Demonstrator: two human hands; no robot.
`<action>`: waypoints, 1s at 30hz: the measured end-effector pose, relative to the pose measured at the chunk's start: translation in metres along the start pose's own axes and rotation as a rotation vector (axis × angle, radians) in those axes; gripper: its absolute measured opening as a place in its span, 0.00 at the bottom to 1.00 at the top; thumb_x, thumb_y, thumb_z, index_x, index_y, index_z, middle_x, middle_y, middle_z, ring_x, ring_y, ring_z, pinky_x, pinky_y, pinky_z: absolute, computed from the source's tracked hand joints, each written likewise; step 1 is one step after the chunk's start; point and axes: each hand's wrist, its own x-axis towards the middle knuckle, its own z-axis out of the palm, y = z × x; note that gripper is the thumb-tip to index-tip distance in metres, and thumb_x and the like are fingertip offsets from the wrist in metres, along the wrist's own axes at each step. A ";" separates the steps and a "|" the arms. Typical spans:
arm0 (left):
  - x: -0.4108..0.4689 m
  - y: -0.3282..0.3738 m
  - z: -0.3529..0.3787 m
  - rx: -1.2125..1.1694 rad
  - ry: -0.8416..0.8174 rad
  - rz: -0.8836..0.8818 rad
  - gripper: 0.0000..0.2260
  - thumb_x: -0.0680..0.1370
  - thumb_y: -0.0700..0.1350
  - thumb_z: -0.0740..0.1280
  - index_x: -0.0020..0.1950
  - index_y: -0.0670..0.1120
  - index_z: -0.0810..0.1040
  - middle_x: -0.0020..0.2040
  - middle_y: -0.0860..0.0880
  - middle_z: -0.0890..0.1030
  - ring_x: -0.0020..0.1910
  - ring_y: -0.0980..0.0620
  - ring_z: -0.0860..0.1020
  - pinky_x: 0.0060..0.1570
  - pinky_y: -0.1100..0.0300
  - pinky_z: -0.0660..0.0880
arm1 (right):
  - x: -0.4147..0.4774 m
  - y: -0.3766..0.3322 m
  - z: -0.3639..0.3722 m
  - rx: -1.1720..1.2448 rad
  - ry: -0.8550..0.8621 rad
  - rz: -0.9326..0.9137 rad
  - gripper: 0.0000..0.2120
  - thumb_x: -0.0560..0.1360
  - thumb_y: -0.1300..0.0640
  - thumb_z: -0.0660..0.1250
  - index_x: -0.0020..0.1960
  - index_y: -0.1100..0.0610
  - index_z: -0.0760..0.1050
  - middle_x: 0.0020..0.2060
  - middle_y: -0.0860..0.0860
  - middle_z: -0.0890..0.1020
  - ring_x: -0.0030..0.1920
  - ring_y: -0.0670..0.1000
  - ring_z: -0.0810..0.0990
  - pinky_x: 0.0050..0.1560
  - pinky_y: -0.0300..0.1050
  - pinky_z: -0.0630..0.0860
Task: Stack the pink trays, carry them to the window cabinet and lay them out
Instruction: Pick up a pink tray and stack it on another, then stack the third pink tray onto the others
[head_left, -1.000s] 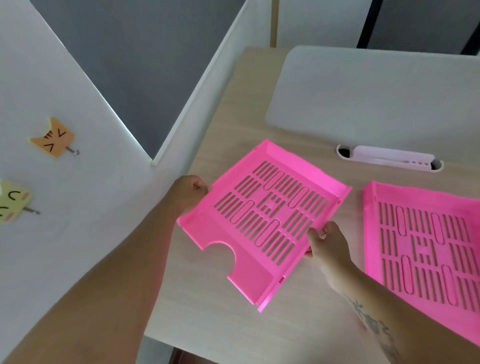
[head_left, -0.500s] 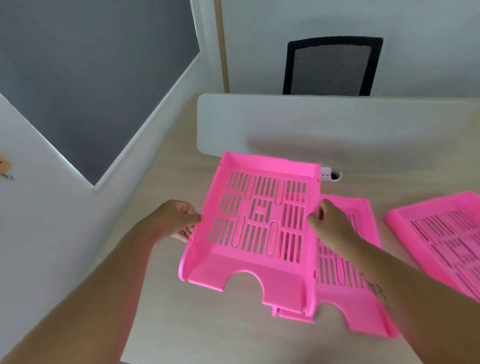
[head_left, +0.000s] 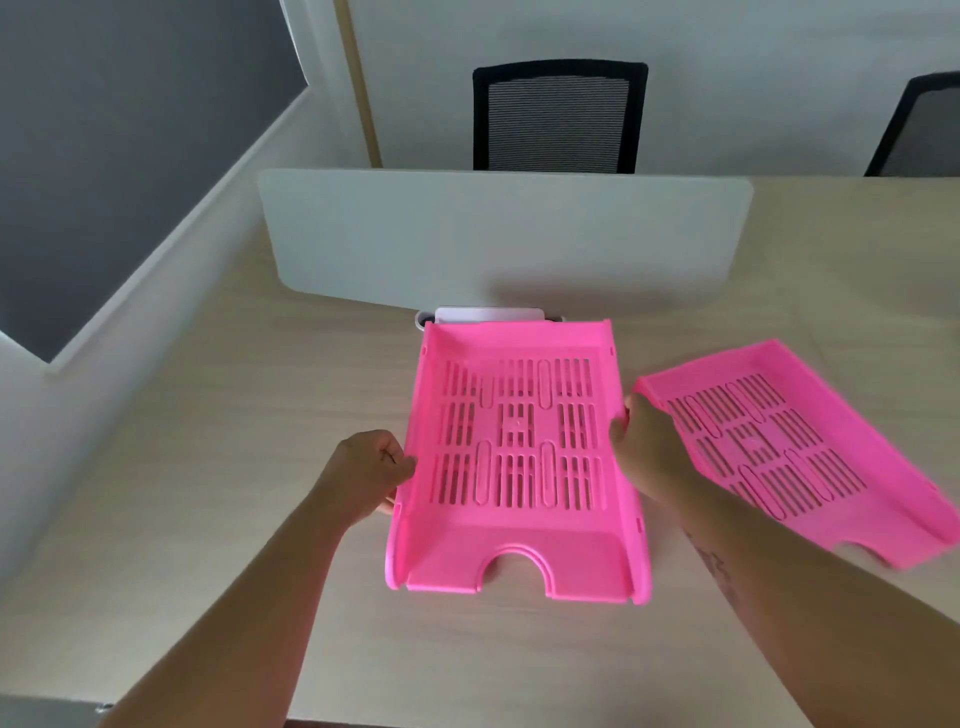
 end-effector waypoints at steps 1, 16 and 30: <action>0.000 -0.001 0.003 0.014 0.008 0.003 0.09 0.76 0.40 0.71 0.43 0.34 0.77 0.39 0.40 0.85 0.34 0.46 0.85 0.32 0.55 0.83 | -0.002 0.003 0.003 0.002 -0.004 0.018 0.07 0.82 0.60 0.60 0.44 0.59 0.69 0.30 0.49 0.73 0.26 0.48 0.73 0.26 0.44 0.73; -0.002 -0.017 0.033 -0.096 0.077 -0.027 0.14 0.80 0.52 0.65 0.59 0.45 0.79 0.53 0.50 0.83 0.49 0.51 0.81 0.44 0.59 0.78 | -0.016 0.020 0.032 0.356 -0.055 0.068 0.24 0.81 0.60 0.60 0.76 0.54 0.62 0.56 0.54 0.81 0.50 0.53 0.84 0.47 0.48 0.84; -0.033 -0.037 0.079 -0.466 0.073 -0.186 0.10 0.83 0.48 0.58 0.55 0.49 0.78 0.45 0.48 0.83 0.43 0.49 0.81 0.37 0.58 0.76 | -0.067 0.045 0.056 0.415 -0.067 0.206 0.10 0.82 0.57 0.54 0.47 0.59 0.72 0.32 0.54 0.71 0.31 0.53 0.72 0.36 0.53 0.77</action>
